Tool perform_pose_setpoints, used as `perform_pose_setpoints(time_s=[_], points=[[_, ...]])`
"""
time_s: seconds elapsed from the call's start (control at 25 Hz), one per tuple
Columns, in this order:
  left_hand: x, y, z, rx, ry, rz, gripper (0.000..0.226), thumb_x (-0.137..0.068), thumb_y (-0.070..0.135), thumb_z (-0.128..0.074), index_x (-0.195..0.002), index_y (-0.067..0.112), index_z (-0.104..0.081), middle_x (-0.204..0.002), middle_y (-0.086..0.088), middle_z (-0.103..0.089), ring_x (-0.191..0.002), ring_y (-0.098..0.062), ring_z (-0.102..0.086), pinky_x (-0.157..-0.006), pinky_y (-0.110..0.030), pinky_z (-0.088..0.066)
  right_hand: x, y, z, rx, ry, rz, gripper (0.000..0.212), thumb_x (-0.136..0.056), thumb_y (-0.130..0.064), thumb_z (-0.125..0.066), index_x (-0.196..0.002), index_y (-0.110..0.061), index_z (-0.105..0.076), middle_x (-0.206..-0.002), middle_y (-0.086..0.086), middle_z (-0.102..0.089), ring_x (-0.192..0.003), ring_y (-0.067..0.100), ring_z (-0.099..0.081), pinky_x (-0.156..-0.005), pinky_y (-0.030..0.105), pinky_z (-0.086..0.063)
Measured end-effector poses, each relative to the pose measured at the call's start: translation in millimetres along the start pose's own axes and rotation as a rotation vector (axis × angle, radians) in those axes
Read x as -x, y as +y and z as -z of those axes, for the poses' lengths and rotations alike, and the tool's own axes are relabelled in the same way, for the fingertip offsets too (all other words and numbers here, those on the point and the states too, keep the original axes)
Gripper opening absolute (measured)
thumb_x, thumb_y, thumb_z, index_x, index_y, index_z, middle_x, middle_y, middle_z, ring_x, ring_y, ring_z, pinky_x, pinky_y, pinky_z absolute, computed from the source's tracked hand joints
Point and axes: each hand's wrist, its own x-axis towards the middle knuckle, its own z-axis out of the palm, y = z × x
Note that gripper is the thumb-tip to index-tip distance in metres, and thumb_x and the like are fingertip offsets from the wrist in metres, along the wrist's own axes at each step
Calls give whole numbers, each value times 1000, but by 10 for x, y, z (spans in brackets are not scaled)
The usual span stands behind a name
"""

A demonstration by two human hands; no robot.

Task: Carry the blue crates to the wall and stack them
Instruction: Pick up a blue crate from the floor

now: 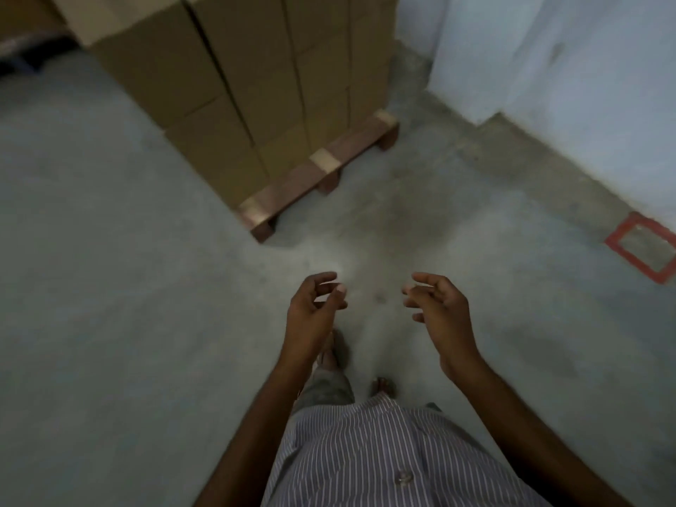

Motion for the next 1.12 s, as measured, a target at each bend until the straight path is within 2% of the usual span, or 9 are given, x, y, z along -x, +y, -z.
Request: perform_pose_setpoints(time_s=[0.16,0.24,0.4,0.64,0.72,0.8,0.92,1.0,1.12], points=[[642,-452,513,-138,235,-51,31,-97,38,-64,-127,33,-57,-113,15,-69,-92,2,-69,-80,-25,-57,475,229,-360,181,-154,78,21,-91,-27,-70,-111,-27,-66,-92,-8,-74,-86,7,-70,-77,32,-59],[920,-680,773,-349,330,-113,35,-98,45,-59,-132,37,-51,-120,20,-64,-97,5,-66,-78,-26,-56,721,291,-600,342,-229,236,26,-90,-27,-71,-115,-27,-64,-96,-13,-71,-86,-2,-66,-75,20,-56],[1526,-1148,1364,-588,521,-125,38,-100,42,-55,-137,35,-48,-130,16,-61,-108,-3,-64,-74,-26,-54,1332,505,-1192,626,-387,587,38,-90,-25,-67,-126,-29,-57,-116,-15,-63,-101,2,-60,-83,24,-51],[2667,-2003,2582,-670,716,-100,37,-100,37,-56,-136,27,-53,-129,8,-63,-106,-14,-65,-79,-36,-56,2634,1080,-2241,689,-586,770,40,-90,-21,-67,-129,-23,-57,-122,-10,-61,-110,6,-56,-89,23,-47],[3001,-2245,2906,-464,783,10,35,-99,42,-57,-132,34,-53,-127,17,-62,-107,-3,-64,-79,-32,-55,3047,1255,-2544,624,-666,675,38,-89,-20,-70,-125,-25,-59,-119,-11,-64,-106,4,-60,-84,18,-47],[3258,-2455,3171,-120,838,102,30,-96,43,-62,-125,38,-57,-119,19,-66,-101,3,-65,-78,-29,-55,3379,1352,-2798,531,-768,450,33,-88,-21,-73,-119,-25,-62,-111,-10,-69,-100,5,-66,-82,18,-51],[3559,-2665,3434,431,893,225,20,-95,30,-68,-115,26,-66,-108,6,-74,-93,-7,-72,-77,-30,-53,3760,1446,-3116,455,-927,65,24,-90,-25,-71,-114,-21,-67,-103,1,-75,-97,19,-71,-81,33,-55],[3722,-2730,3528,737,911,290,22,-98,28,-65,-116,17,-67,-108,-2,-76,-92,-14,-75,-79,-32,-56,3927,1511,-3311,446,-1003,-132,23,-95,-26,-64,-115,-14,-68,-104,5,-76,-96,23,-72,-77,33,-54],[4052,-2909,3548,885,995,317,25,-98,29,-64,-118,13,-66,-107,-1,-77,-93,-18,-75,-84,-34,-56,4172,1630,-3576,511,-1120,-265,27,-98,-29,-59,-117,-13,-68,-106,5,-76,-93,19,-70,-77,32,-53]])
